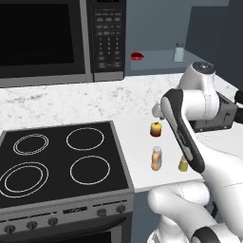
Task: Put the shaker and condiment bottle from the counter next to their counterparts in the cabinet.
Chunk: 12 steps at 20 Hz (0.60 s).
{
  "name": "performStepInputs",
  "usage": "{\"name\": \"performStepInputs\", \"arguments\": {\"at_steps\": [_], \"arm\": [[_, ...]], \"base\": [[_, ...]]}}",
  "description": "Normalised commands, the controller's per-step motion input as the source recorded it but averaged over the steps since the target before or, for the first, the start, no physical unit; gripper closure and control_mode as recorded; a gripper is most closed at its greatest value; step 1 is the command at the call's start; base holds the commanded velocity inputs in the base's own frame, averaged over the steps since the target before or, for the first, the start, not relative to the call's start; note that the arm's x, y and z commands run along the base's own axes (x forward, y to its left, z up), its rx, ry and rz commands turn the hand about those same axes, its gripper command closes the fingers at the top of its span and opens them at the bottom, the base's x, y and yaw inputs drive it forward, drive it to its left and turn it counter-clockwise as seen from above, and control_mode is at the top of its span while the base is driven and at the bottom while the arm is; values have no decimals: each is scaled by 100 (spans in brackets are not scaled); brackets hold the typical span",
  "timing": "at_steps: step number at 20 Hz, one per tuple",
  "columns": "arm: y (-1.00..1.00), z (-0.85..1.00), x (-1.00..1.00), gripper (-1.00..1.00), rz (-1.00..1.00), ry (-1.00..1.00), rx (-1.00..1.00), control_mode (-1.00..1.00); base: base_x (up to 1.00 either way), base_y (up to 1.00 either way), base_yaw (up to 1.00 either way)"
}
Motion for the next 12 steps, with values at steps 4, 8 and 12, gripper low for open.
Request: {"name": "performStepInputs", "arguments": {"at_steps": [4,8,12], "arm": [[0,-25,-68,-100,0,-38,0,-100],[2,0,-3,-100,0,-4,0,-100],[15,-4,-15,-100,-18,-20,-5,-100]], "base": [[0,0,0],[0,0,0],[0,0,0]]}}
